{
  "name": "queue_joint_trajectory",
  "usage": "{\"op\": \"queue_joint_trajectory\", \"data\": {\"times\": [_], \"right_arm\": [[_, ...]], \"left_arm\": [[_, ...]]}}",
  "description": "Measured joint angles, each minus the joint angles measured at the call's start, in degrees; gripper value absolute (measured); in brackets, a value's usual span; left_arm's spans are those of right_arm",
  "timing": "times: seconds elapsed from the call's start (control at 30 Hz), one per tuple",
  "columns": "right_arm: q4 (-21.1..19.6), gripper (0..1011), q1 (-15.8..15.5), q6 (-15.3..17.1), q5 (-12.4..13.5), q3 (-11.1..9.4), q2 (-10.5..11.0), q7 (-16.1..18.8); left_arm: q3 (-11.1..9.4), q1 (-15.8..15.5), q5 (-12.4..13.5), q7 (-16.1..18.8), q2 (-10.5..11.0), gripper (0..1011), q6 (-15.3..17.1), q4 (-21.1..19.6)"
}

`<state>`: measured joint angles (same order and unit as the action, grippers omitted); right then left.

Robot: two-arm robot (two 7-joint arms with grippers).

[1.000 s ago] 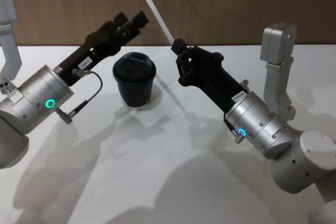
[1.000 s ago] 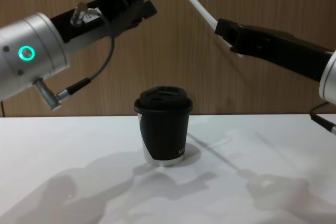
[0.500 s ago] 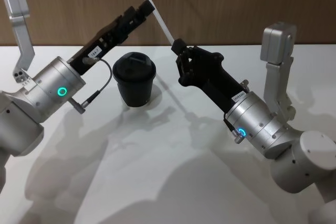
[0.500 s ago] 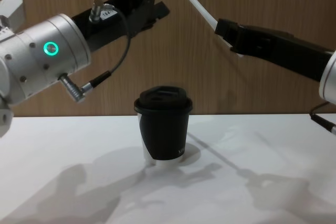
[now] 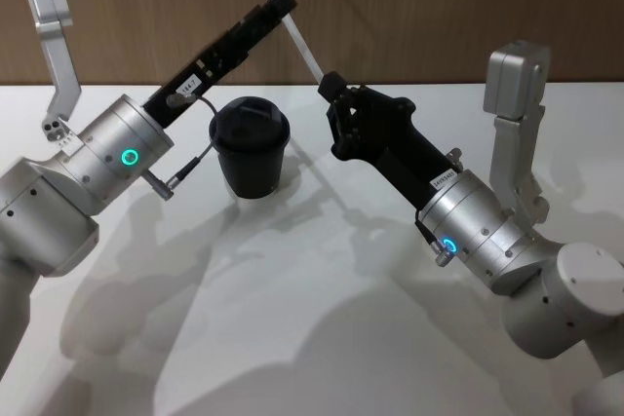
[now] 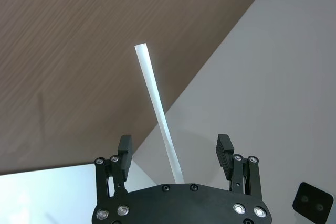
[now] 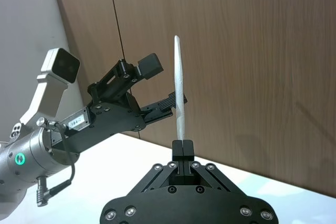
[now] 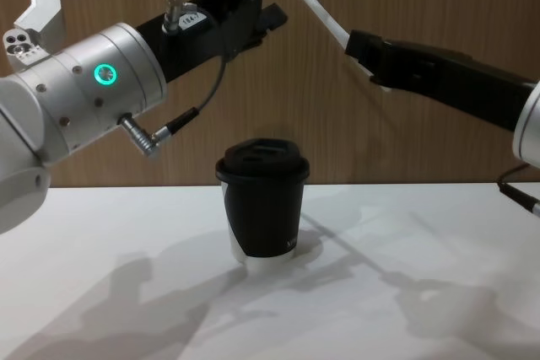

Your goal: Pick up the straw with one hand, pass it to the other hand, and insert it into the cup.

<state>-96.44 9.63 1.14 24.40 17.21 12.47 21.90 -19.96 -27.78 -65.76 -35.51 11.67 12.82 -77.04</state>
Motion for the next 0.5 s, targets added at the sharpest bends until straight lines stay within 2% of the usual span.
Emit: {"op": "queue_joint_trajectory", "data": {"times": [0.5], "right_arm": [[0.0, 0, 0.0, 0.0, 0.0, 0.0, 0.0, 0.0]], "left_arm": [[-1.22, -2.17, -1.15, -1.12, -0.84, 1000, 0.35, 2.86]]}}
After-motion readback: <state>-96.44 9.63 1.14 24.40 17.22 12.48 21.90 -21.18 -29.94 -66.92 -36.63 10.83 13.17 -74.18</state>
